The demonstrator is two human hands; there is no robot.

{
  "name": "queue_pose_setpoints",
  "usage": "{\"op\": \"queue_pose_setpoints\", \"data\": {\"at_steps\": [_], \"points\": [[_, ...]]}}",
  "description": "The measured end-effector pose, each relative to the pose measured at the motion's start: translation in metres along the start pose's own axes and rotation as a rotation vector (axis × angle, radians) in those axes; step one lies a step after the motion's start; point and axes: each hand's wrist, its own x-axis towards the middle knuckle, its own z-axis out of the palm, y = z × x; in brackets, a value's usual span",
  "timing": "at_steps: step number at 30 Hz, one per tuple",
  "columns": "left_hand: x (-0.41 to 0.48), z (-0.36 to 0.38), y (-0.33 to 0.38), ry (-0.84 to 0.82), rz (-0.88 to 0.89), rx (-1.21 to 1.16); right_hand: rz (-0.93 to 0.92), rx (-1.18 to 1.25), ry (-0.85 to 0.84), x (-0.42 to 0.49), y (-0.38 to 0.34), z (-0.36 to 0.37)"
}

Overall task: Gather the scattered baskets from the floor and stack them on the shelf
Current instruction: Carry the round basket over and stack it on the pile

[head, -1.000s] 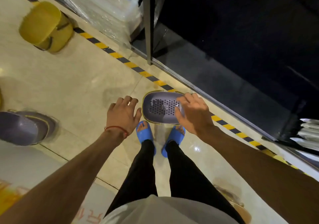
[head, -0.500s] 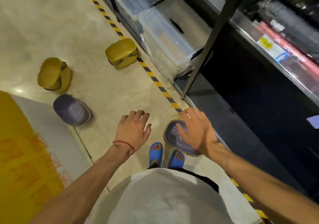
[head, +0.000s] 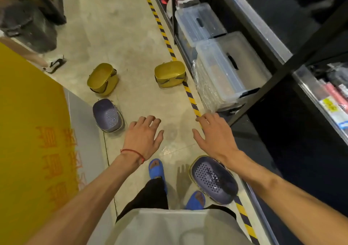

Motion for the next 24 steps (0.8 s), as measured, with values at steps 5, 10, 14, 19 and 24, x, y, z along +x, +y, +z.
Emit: {"op": "queue_pose_setpoints", "data": {"at_steps": [5, 10, 14, 19, 24], "points": [[0.044, 0.011, -0.048, 0.014, -0.039, -0.037, -0.005, 0.034, 0.004, 0.066, -0.015, 0.011], [0.105, 0.024, -0.111, 0.038, 0.009, -0.082, 0.037, 0.044, -0.058, 0.149, -0.033, 0.037], [0.154, 0.028, -0.162, 0.012, 0.04, -0.11, 0.058, 0.008, -0.071, 0.207, -0.053, 0.06], [0.214, 0.037, -0.206, -0.034, 0.085, -0.106, 0.1, 0.023, -0.051, 0.27, -0.064, 0.068], [0.287, 0.052, -0.233, -0.065, 0.091, -0.09, 0.137, 0.001, -0.066, 0.345, -0.039, 0.081]]}}
